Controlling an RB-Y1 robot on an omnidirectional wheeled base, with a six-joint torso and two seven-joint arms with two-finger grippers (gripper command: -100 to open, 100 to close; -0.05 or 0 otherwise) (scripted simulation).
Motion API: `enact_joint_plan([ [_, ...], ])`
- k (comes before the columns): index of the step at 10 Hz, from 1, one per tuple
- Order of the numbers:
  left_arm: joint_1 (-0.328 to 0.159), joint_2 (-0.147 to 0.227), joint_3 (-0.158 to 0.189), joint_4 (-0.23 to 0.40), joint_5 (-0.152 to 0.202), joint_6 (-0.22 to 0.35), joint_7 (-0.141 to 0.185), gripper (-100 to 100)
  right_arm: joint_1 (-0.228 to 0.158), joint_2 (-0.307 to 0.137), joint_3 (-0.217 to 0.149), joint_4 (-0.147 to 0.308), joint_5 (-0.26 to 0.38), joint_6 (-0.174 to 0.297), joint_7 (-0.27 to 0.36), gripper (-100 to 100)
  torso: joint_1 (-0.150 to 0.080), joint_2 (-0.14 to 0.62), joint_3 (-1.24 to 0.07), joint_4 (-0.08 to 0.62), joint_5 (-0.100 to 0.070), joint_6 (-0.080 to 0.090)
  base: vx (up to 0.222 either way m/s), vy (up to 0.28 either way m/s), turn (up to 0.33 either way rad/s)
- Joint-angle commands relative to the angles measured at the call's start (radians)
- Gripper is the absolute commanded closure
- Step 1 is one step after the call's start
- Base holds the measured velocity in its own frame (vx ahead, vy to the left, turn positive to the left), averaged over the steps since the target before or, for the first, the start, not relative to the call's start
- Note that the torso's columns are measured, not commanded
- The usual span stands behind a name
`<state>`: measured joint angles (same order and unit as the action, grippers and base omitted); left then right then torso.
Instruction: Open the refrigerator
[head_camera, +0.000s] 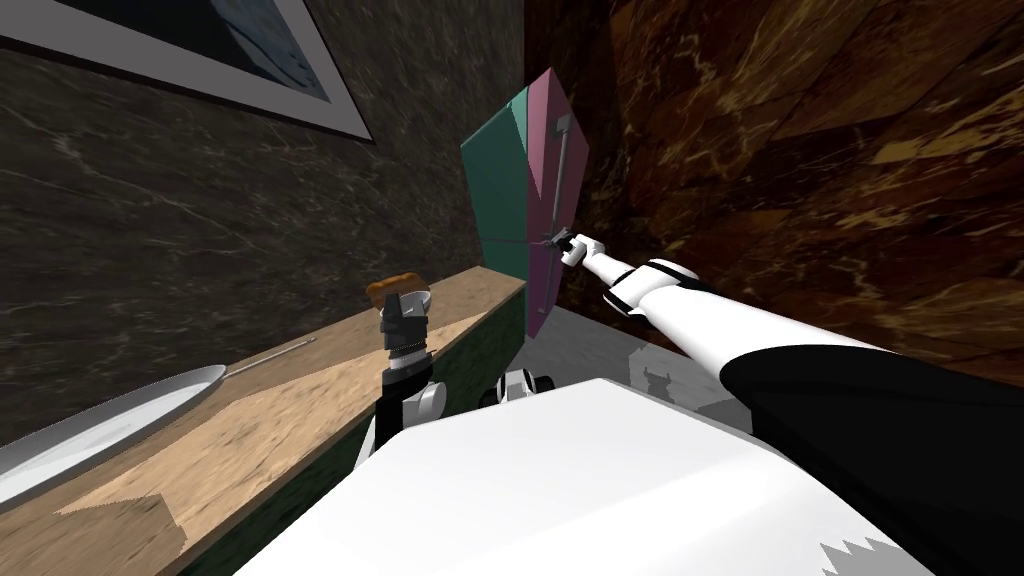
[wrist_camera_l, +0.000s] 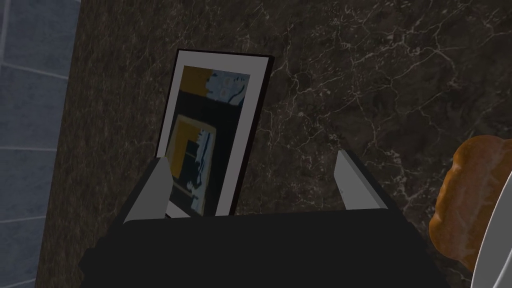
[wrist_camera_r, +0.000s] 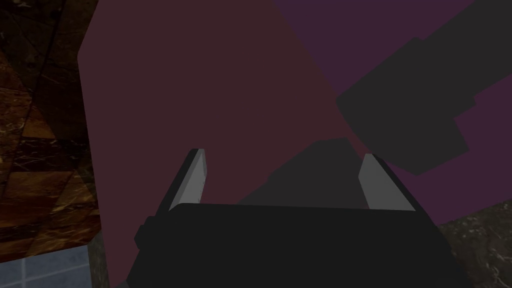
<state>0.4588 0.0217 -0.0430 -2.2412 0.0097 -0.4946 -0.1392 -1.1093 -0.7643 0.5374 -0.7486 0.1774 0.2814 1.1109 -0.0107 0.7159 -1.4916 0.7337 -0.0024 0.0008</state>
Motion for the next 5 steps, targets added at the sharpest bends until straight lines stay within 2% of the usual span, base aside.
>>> enact_joint_plan([
  [1,0.000,0.000,0.000,0.000,0.000,0.000,0.000,0,0.012,-0.002,-0.011,-0.013,0.008,-0.008,-0.008,100,0.000,0.003,0.002,0.000,-0.001,0.005,-0.032,0.039,-0.006],
  [2,0.000,0.000,0.000,0.000,0.000,0.000,0.000,0,0.007,0.002,0.017,-0.029,-0.009,-0.019,-0.014,100,-0.001,0.006,0.004,0.003,0.000,0.003,-0.094,-0.157,0.076],
  [3,0.000,0.000,0.000,0.000,0.000,0.000,0.000,0,-0.003,0.000,0.042,-0.040,-0.027,-0.026,-0.018,100,-0.008,0.012,0.008,0.002,-0.002,0.000,-0.102,-0.323,0.149],
  [4,0.000,0.001,0.000,0.000,0.000,0.000,0.000,0,-0.003,0.000,0.042,-0.040,-0.027,-0.026,-0.018,100,-0.011,0.014,0.009,0.002,-0.003,0.002,-0.105,-0.314,0.122],
  [5,0.000,0.000,0.000,0.000,0.000,0.000,0.000,0,-0.013,-0.002,0.067,-0.051,-0.046,-0.033,-0.022,100,-0.008,0.014,0.010,0.003,-0.004,0.008,-0.086,-0.286,0.090],
])
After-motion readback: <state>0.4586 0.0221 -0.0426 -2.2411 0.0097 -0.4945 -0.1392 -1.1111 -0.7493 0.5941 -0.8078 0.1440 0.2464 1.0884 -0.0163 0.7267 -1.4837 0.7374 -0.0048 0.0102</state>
